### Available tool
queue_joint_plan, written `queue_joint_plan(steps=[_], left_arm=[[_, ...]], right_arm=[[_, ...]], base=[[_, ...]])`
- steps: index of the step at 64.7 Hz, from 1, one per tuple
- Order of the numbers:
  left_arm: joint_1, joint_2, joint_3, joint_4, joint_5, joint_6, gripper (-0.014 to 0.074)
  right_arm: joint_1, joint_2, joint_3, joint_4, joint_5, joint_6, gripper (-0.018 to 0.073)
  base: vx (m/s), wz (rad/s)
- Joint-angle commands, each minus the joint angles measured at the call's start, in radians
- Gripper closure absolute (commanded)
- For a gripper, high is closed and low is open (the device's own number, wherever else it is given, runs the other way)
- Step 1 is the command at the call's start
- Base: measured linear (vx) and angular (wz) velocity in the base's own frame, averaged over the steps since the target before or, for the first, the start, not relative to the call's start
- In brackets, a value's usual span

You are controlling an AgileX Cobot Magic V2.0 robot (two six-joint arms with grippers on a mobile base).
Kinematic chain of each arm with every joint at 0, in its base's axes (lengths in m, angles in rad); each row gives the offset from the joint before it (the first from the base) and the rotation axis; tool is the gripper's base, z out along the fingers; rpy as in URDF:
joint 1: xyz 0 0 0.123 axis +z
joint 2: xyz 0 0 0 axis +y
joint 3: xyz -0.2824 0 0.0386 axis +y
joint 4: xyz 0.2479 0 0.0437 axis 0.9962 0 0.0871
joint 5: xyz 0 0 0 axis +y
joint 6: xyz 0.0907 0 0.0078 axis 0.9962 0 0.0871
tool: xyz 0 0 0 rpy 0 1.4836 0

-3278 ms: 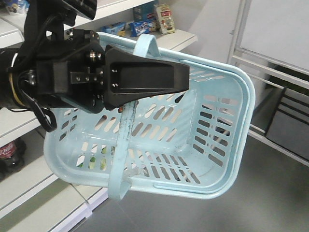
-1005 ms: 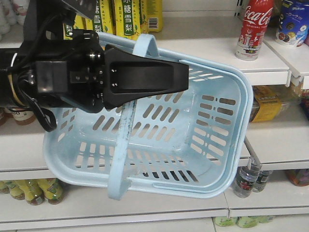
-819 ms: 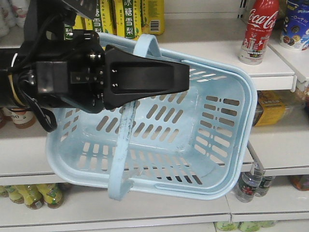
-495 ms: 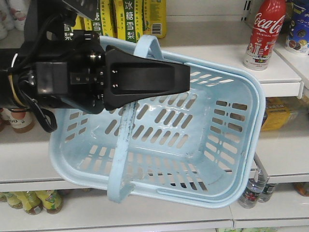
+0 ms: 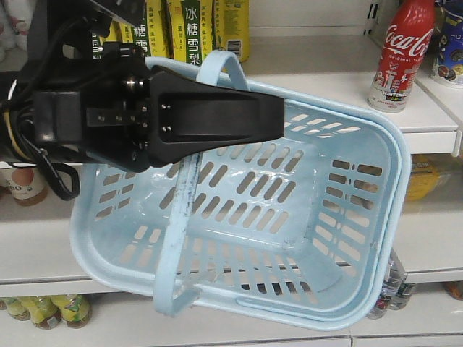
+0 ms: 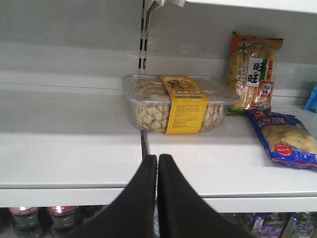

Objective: Place coke in basket with both arms

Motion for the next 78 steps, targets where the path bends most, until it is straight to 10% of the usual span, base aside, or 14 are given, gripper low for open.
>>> queue_joint_plan(steps=[1, 78], left_arm=[[-0.003, -0.031, -0.029, -0.086, -0.138, 0.009, 0.0602], [-0.003, -0.031, -0.029, -0.086, -0.138, 0.009, 0.0602]], right_arm=[[-0.001, -0.018, 0.009, -0.009, -0.072, -0.008, 0.0564], [-0.001, -0.018, 0.009, -0.009, -0.072, -0.008, 0.0564]], base=[[0.02, 0.0], [0.02, 0.0]])
